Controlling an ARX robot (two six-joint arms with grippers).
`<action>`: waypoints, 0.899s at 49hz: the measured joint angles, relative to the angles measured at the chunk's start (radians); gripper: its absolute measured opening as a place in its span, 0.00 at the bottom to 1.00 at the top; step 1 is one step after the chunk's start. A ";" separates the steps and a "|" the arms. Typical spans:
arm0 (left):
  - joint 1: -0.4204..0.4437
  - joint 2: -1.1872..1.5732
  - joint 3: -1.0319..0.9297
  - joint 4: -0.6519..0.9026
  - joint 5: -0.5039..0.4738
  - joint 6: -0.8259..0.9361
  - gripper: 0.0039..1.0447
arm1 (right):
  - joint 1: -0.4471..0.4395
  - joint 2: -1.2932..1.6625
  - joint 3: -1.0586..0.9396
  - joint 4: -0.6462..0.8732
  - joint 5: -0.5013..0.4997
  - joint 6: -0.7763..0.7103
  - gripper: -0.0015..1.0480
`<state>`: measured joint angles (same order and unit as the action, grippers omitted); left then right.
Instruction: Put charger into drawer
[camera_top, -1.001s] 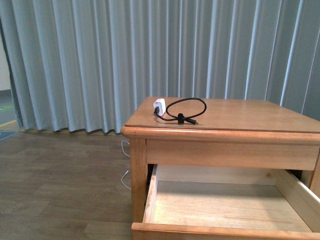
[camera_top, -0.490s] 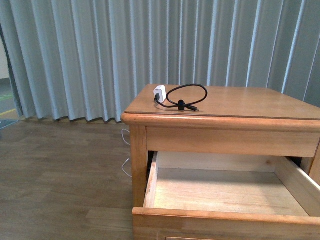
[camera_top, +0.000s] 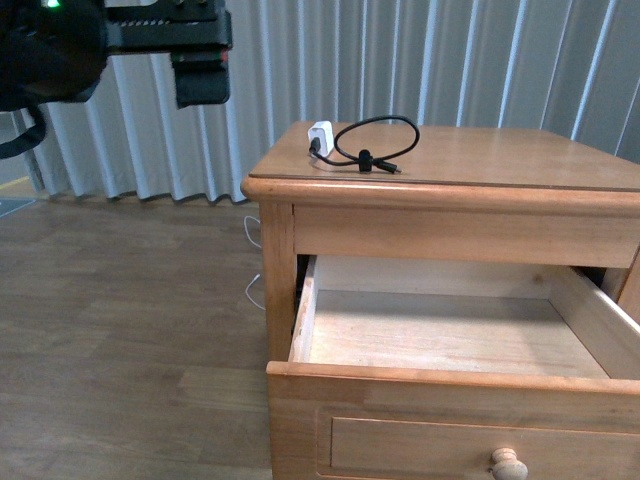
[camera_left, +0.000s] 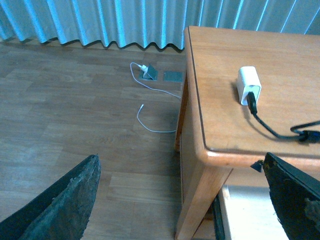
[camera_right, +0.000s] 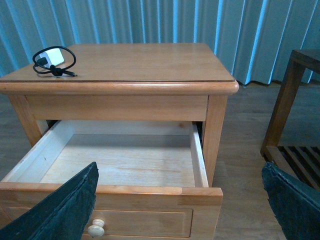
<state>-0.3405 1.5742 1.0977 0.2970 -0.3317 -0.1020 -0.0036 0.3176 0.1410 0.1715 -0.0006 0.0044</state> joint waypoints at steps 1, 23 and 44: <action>-0.003 0.034 0.040 -0.008 -0.005 -0.008 0.95 | 0.000 0.000 0.000 0.000 0.000 0.000 0.92; -0.042 0.501 0.644 -0.214 -0.053 -0.099 0.95 | 0.000 0.000 0.000 0.000 0.000 0.000 0.92; -0.085 0.854 1.181 -0.451 -0.080 -0.112 0.95 | 0.000 0.000 0.000 0.000 0.000 0.000 0.92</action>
<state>-0.4252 2.4283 2.2791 -0.1535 -0.4122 -0.2138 -0.0036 0.3176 0.1410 0.1715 -0.0006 0.0044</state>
